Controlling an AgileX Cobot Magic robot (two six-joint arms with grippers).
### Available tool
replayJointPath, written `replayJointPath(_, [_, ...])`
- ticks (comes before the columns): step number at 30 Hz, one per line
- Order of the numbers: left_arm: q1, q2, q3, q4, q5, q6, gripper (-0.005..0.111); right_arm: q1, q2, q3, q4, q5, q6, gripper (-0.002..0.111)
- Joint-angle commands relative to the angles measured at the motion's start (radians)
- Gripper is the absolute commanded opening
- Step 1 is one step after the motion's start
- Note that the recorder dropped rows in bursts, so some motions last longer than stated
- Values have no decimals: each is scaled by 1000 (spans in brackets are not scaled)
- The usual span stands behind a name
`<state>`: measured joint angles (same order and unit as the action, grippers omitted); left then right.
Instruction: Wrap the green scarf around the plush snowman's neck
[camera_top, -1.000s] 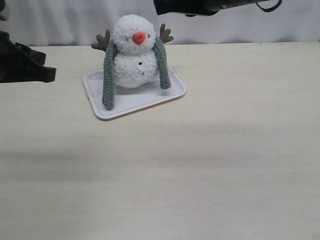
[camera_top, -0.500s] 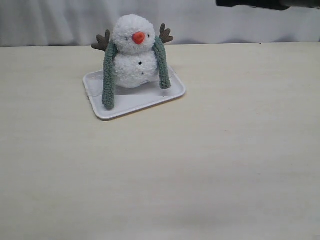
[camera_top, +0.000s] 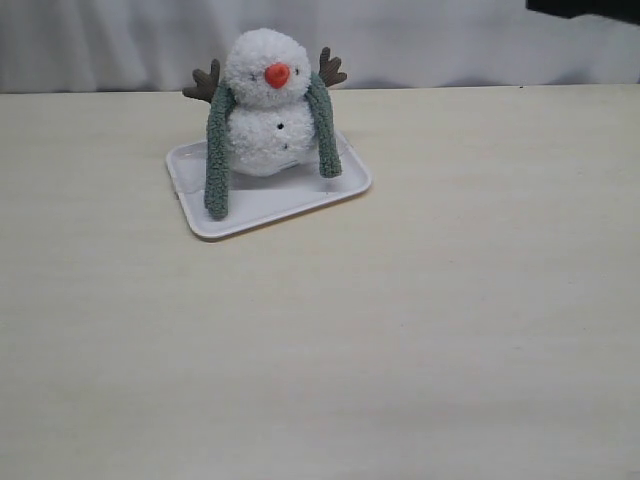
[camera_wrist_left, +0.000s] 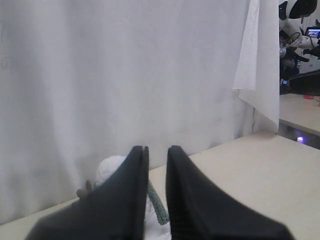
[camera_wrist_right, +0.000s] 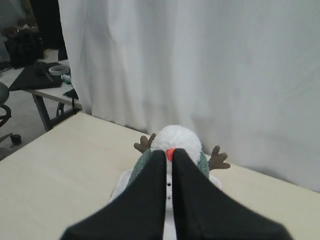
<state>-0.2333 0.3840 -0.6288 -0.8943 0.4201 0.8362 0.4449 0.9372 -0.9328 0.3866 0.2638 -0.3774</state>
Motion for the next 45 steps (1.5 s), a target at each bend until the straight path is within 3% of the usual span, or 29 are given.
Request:
replayJointPath(1, [0, -6, 6, 1, 4, 0, 14, -1, -138, 63, 2, -66, -10, 4])
replayJointPath(11, [0, -6, 6, 1, 4, 0, 14, -1, -336, 175, 2, -159, -3, 4])
replayJointPath(39, [0, -8, 6, 27, 7, -6, 14, -1, -364, 177, 2, -159, 0, 4])
replayJointPath(42, [0, -33, 17, 185, 1, -176, 14, -1, -364, 177, 2, -159, 0, 4])
replayJointPath(45, [0, -77, 67, 533, -82, -591, 14, -1, -364, 177, 2, -159, 0, 4])
